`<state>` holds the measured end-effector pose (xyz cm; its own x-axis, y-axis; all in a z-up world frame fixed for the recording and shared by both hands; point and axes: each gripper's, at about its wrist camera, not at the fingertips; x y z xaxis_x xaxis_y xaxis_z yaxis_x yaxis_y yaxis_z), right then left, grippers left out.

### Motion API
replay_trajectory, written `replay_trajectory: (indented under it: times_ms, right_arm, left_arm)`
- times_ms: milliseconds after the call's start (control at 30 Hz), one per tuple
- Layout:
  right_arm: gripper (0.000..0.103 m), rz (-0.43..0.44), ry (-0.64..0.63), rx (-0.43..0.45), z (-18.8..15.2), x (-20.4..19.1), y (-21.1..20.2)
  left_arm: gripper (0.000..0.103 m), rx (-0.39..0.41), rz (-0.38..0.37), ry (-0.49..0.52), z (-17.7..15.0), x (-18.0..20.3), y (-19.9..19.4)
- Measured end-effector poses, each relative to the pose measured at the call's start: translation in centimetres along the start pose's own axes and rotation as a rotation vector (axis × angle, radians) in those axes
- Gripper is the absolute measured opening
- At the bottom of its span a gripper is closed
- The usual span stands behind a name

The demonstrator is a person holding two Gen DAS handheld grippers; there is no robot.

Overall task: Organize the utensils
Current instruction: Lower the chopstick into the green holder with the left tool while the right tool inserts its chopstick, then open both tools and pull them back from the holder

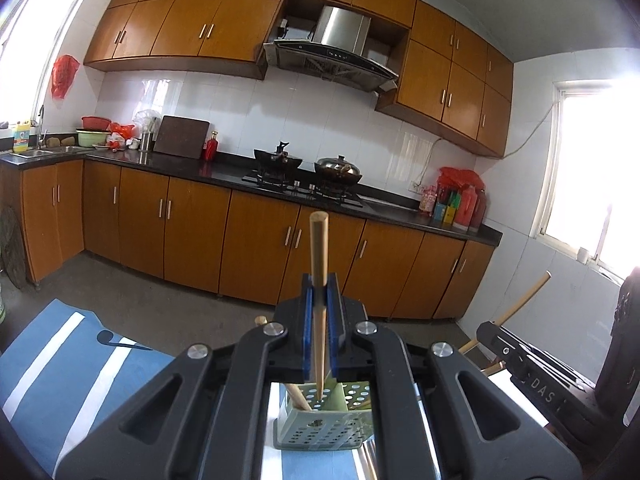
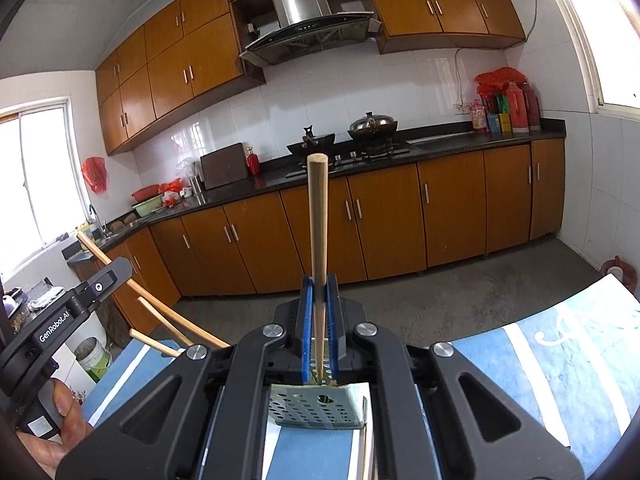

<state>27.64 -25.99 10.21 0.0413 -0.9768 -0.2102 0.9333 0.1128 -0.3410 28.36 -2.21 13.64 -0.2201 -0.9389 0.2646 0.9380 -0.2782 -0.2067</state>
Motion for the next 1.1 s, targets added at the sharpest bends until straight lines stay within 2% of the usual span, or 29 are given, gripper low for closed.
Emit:
replay_trajectory:
  times_ms: [167,333,567,667,767,833,967,1100]
  right_arm:
    - [0.008,-0.004,0.005,-0.014,0.1,0.1,0.2]
    - [0.008,-0.008,-0.001,-0.001,0.8,0.2,-0.6]
    - [0.008,-0.023,-0.010,0.061,1.0,1.2,-4.9]
    - [0.008,-0.048,-0.014,0.056,-0.1,2.3,-6.5]
    - [0.008,-0.072,-0.019,-0.001,-2.3,3.8,-7.1]
    - [0.008,-0.097,-0.030,-0.076,-4.7,4.8,-6.6]
    - [0.008,-0.133,-0.039,-0.241,-9.9,6.1,-4.3]
    - [0.008,-0.118,-0.043,-0.414,-15.3,5.9,-1.5]
  left_arm:
    - [0.008,-0.024,0.005,-0.013,0.2,-0.5,0.3]
    - [0.017,-0.025,0.011,-0.031,0.6,-0.9,-0.3]
    - [0.022,0.007,0.015,-0.052,1.5,-1.5,-4.2]
    - [0.025,0.004,0.034,-0.045,1.0,-2.0,-6.5]
    - [0.026,-0.028,0.055,-0.032,-0.5,-2.9,-8.3]
    - [0.027,-0.077,0.088,-0.013,-2.5,-3.9,-9.1]
    - [0.027,-0.215,0.142,0.003,-7.2,-6.2,-9.1]
    - [0.027,-0.369,0.161,-0.020,-12.2,-8.2,-7.8]
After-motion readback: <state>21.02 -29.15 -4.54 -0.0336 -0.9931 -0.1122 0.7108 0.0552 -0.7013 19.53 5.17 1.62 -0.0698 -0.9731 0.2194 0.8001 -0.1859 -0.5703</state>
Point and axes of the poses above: each gripper's, at about its wrist camera, not at the fingertips, and y roughly the way its jaws point, x to its right, z to its top, and after that the axes turned 7 degrees about -z, right-handed
